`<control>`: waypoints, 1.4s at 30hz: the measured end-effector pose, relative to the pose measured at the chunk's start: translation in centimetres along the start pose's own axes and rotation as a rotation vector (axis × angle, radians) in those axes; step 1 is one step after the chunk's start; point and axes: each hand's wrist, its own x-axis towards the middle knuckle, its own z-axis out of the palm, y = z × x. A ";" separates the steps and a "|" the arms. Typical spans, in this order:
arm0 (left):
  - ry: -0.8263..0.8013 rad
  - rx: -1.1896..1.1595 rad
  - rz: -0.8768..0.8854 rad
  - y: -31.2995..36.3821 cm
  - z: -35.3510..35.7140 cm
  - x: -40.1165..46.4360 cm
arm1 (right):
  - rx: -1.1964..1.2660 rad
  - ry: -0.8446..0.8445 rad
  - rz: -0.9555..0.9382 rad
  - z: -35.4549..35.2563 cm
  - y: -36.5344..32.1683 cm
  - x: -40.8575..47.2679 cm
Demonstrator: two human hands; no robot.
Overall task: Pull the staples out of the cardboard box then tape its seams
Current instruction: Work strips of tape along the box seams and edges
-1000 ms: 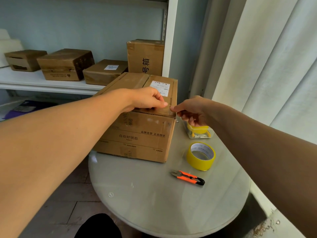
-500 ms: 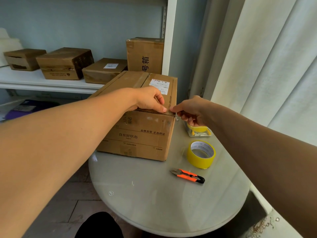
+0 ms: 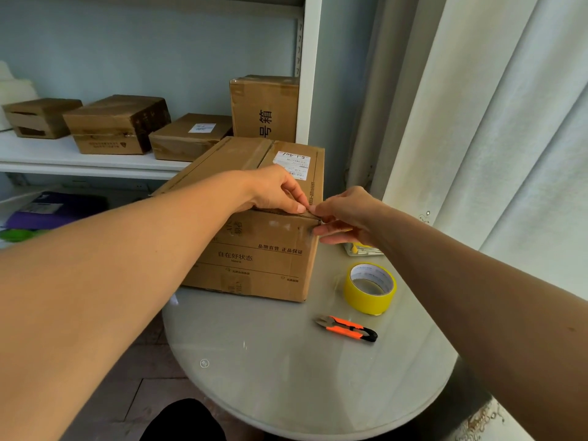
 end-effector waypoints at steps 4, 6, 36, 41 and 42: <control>-0.019 -0.013 0.010 0.0 0.0 0.0 | 0.064 -0.026 0.007 -0.1 0.2 0.1; -0.032 -0.019 0.013 -0.1 0.0 0.0 | 0.072 -0.026 -0.011 -0.1 0.2 0.1; 0.139 0.622 -0.316 -3.7 -6.4 -4.5 | 0.398 0.093 -0.066 4.4 0.0 1.1; -0.207 0.411 -0.096 -2.8 -5.4 -4.9 | 0.206 0.055 -0.072 5.1 -0.3 1.1; -0.266 0.411 -0.092 -2.9 -4.9 -4.6 | 0.207 0.054 -0.080 4.6 -0.3 1.4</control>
